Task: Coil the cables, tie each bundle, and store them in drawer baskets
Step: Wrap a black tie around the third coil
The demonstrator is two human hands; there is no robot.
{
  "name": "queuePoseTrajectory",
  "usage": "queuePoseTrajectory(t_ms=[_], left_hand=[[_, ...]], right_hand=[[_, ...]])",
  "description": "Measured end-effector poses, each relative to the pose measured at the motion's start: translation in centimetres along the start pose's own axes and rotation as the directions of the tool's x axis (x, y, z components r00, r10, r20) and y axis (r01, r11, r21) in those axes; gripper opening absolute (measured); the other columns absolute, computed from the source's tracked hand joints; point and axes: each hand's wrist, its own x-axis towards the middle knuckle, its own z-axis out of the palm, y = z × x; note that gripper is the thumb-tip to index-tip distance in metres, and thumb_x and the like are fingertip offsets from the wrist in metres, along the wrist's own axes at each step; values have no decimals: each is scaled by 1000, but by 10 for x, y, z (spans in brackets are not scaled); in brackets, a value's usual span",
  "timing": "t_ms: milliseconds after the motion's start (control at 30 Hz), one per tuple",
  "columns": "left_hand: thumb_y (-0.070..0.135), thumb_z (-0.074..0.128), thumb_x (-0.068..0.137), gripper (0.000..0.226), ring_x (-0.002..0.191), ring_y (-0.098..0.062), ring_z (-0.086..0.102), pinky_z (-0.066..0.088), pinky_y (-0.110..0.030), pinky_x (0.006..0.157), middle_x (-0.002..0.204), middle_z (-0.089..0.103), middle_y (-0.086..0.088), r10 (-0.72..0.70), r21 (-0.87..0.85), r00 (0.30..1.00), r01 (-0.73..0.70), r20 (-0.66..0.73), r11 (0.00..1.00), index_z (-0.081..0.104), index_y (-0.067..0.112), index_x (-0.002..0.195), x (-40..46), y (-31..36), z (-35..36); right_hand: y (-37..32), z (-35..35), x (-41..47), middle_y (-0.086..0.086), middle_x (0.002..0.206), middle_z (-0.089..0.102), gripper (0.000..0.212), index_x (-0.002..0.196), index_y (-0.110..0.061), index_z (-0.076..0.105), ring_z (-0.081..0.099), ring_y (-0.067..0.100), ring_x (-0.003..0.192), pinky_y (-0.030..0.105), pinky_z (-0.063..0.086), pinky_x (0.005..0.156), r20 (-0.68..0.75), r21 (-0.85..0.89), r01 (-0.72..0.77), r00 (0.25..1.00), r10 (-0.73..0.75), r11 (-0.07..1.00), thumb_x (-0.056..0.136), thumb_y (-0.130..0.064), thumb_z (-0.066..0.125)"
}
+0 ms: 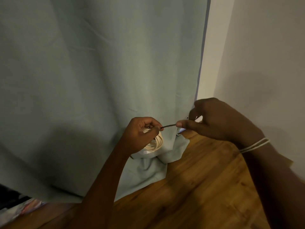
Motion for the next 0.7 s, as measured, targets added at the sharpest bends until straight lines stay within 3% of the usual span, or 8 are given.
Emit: queuePoseTrajectory(t_ms=[100,233,333,400,500,567,700], left_hand=[[8,61,87,13,66,-3,65,48,-17,63,70,71,12,20,-37,998,-18,60,999,72,15,81,-2,-3,0],[7,60,84,15,73,-8,71,53,-19,67,74,74,10,12,-94,998,-6,62,996,69,17,78,-6,-7,6],[10,62,82,14,71,-11,71,54,-21,65,75,74,3,-8,-71,996,14,92,997,70,20,80,-9,-14,9],[12,63,83,11,61,-8,68,53,-20,60,74,74,-8,-47,-99,990,60,132,993,71,19,84,-13,-19,13],[14,64,83,9,57,-6,66,51,-20,57,70,72,4,-75,-94,992,84,98,992,70,22,84,-15,-22,17],[13,65,85,11,58,-8,67,52,-23,59,71,72,6,-108,-78,992,113,63,990,68,24,84,-12,-27,18],[6,60,93,15,65,-12,69,53,-25,66,84,73,4,-160,-82,987,161,18,984,70,16,98,-8,-36,24]], right_hand=[[5,13,1,-3,55,49,50,58,-17,63,49,12,52,24,37,52,-130,131,80,990,-63,988,84,-59,63],[3,29,6,-3,52,41,50,52,-16,47,43,16,48,25,36,50,-245,291,100,969,-26,952,81,-47,73],[5,36,7,-3,49,37,55,49,-14,44,39,13,45,31,36,47,-326,291,76,945,25,954,81,-46,75],[9,36,8,-1,49,38,51,48,-10,47,40,14,44,32,38,46,-364,229,52,931,36,972,85,-35,74],[11,39,11,-1,48,39,45,47,-7,48,40,12,43,30,38,47,-400,273,29,912,86,962,82,-15,74],[9,44,12,-1,48,41,43,47,-7,51,40,10,43,30,39,47,-395,302,1,910,124,953,82,-16,75],[4,52,9,-3,53,53,39,55,-13,66,51,8,49,29,45,52,-346,333,-42,924,164,942,85,-37,70]])
